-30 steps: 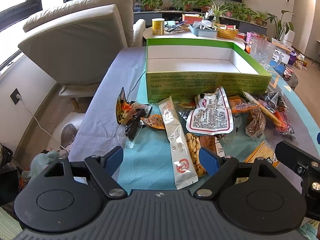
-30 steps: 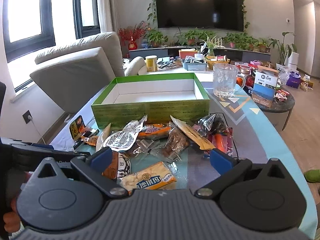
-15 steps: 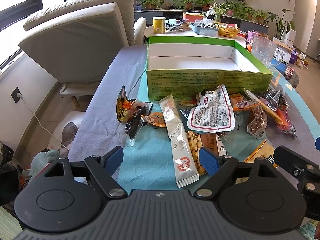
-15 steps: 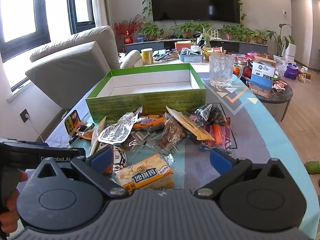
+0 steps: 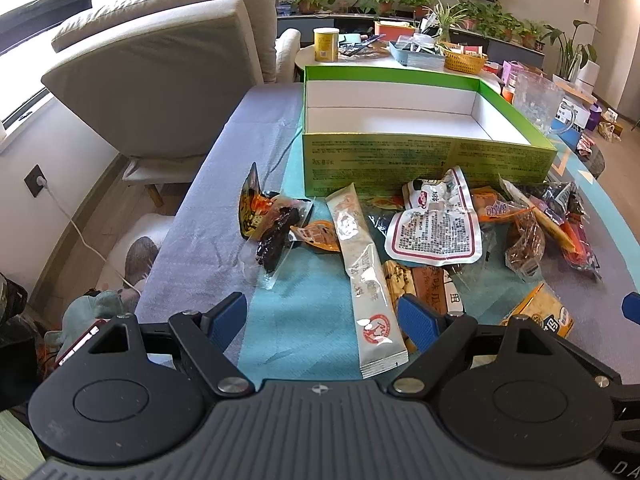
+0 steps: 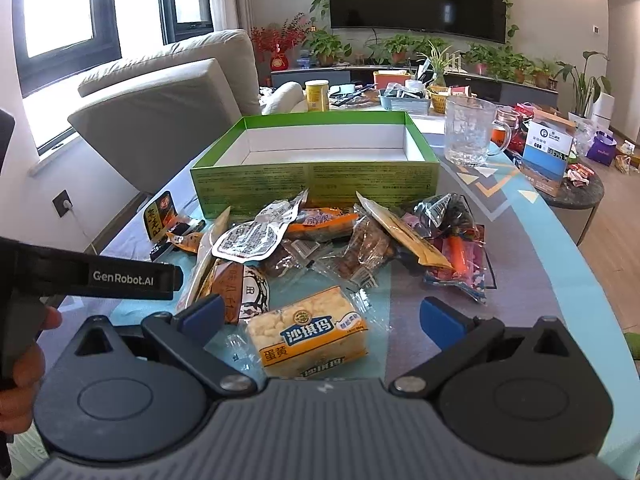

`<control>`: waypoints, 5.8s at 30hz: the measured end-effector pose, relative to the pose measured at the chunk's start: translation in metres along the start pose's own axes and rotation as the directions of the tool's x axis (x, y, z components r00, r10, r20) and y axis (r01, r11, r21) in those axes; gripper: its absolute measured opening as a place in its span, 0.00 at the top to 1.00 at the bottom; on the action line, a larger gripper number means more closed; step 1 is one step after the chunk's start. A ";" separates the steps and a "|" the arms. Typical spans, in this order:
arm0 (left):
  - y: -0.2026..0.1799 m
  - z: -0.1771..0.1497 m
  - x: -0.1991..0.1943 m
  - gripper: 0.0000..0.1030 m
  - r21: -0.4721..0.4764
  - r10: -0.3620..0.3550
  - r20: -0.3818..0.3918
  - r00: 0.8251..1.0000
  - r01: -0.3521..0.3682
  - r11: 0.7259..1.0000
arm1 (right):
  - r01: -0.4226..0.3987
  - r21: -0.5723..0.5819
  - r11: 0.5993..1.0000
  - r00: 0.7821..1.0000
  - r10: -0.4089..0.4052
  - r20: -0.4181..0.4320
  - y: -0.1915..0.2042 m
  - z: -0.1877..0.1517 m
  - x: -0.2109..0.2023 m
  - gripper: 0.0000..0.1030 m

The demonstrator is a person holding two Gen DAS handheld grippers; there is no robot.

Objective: Organize snacks
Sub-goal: 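Reach left gripper toward white stick snack while right gripper approaches yellow sachima pack, then close right gripper on yellow sachima pack while left gripper grasps white stick snack, then carry both snacks over the green box and open both grippers to drop them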

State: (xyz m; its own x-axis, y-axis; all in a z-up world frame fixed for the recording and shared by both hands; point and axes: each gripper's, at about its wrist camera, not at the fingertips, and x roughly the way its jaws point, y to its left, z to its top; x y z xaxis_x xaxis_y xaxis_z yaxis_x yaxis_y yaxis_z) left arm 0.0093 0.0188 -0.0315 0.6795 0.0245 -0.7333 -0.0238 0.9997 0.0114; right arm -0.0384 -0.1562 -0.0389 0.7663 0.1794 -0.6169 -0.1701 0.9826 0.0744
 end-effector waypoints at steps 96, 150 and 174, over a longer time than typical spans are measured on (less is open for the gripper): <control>0.020 0.015 0.000 0.86 0.009 -0.179 0.091 0.980 0.179 0.984 | 0.013 -0.114 0.993 0.994 0.000 0.111 0.005 0.005 0.004 0.59; 0.023 0.075 0.018 0.91 -0.030 -0.179 0.201 0.963 0.189 0.981 | 0.041 -0.081 0.996 0.970 -0.020 0.241 -0.014 0.075 0.034 0.59; -0.007 0.152 0.058 0.91 -0.042 -0.178 0.345 0.922 0.204 0.978 | 0.070 -0.057 0.996 0.969 -0.054 0.240 -0.023 0.113 0.090 0.59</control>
State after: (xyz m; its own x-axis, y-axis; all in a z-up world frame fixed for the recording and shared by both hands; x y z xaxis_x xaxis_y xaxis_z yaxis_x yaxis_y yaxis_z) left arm 0.1600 0.0147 0.0295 0.8833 -0.1515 -0.4437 0.0846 0.9823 -0.1670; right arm 0.1046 -0.1577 -0.0074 0.9006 0.1321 -0.4140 -0.1511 0.9884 -0.0133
